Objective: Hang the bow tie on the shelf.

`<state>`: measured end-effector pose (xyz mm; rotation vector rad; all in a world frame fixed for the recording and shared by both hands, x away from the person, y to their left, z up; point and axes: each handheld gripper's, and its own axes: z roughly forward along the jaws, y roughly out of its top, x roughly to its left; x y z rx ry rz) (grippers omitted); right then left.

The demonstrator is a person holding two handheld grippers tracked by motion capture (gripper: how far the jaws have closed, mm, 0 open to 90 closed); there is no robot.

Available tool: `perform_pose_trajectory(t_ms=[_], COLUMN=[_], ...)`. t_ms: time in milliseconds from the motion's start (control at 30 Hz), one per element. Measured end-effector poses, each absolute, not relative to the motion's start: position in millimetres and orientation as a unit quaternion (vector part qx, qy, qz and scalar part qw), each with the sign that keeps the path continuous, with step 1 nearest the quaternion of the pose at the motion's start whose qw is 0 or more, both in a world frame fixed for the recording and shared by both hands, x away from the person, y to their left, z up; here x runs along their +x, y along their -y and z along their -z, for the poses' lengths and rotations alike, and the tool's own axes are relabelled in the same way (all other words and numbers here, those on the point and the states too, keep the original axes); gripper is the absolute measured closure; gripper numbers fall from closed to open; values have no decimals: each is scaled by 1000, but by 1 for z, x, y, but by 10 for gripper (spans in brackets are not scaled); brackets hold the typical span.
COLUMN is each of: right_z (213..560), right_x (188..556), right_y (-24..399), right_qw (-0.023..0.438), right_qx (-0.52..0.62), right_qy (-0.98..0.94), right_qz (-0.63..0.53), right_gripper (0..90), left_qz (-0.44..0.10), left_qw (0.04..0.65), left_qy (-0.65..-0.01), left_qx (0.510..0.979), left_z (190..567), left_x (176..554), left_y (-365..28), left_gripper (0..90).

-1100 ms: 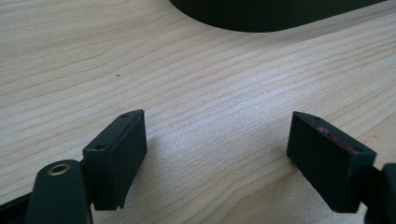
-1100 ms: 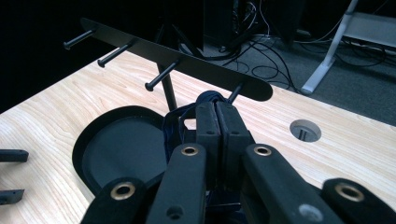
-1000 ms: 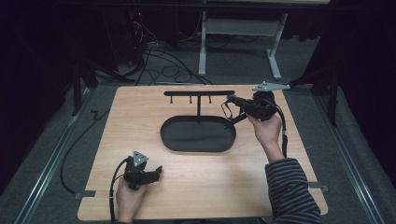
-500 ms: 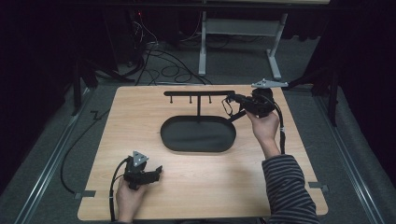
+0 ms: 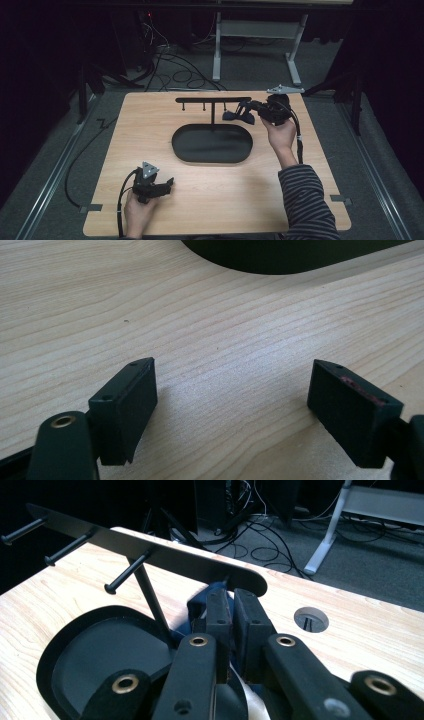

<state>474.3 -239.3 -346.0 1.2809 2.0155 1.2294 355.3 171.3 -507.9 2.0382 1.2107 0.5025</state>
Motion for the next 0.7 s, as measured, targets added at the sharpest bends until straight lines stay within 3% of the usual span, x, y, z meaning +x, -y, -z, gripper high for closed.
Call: perform_pose_trajectory(t_ms=[467, 700], right_z=[343, 342], right_x=[467, 454], right_y=[247, 255], right_qw=[197, 199], right_qx=[457, 452], right_qy=[-741, -747], right_qz=[-451, -446], right_gripper=[655, 609], left_qz=[-194, -194], left_qw=[351, 351], left_qy=[-467, -467], left_qx=[788, 788], left_z=[508, 508], left_x=[355, 355], left_y=[-171, -171], left_gripper=[203, 202])
